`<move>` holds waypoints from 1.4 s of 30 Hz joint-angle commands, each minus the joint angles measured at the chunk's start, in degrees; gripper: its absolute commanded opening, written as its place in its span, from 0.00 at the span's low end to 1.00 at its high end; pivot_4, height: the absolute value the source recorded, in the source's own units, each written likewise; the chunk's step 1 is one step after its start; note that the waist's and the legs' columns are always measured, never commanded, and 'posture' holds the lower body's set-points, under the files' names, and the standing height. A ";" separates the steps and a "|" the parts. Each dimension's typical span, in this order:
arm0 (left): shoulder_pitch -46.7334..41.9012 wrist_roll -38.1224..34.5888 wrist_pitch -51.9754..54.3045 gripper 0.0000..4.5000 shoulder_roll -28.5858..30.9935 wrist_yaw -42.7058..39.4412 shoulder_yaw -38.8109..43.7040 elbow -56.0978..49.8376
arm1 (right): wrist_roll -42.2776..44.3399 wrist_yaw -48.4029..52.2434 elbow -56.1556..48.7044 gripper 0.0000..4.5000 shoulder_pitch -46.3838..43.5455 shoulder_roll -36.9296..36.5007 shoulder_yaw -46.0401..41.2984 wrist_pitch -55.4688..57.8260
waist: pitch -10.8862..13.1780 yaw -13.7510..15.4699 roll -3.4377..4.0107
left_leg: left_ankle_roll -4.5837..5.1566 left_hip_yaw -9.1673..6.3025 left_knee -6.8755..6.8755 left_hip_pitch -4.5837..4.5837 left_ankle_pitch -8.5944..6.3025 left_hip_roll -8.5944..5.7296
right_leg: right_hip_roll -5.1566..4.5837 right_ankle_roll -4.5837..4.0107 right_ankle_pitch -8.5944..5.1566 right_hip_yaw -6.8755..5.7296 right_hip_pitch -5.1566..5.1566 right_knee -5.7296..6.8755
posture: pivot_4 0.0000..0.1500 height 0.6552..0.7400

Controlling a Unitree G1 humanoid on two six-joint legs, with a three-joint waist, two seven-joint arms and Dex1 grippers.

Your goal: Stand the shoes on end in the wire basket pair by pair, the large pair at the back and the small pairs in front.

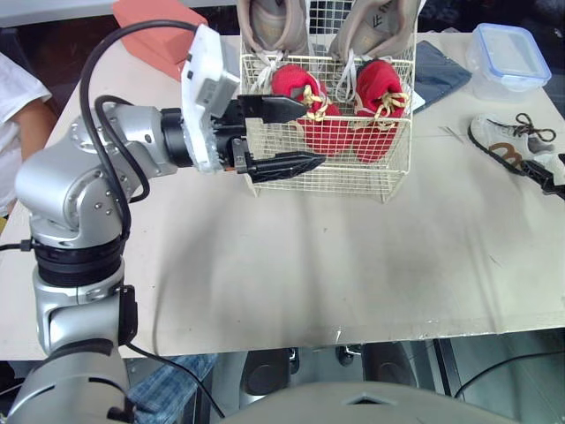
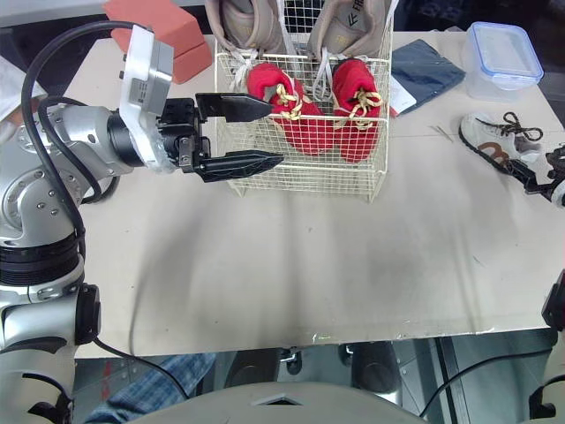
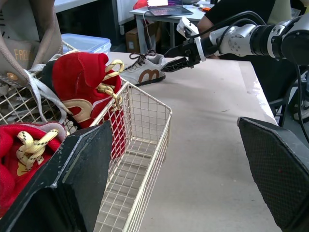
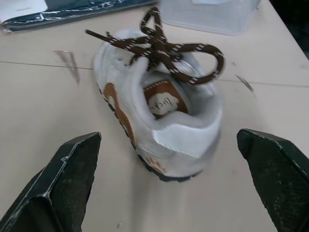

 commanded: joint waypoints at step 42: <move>-4.25 0.53 -10.64 1.00 4.08 -18.47 2.65 17.16 | 33.99 14.17 -79.40 0.01 14.17 2.21 -7.26 14.20 | 0.12 -0.05 0.19 | 0.00 0.22 -0.06 0.28 0.00 0.05 | 0.04 0.09 -0.08 0.27 -0.05 0.26 | 1.00 0.36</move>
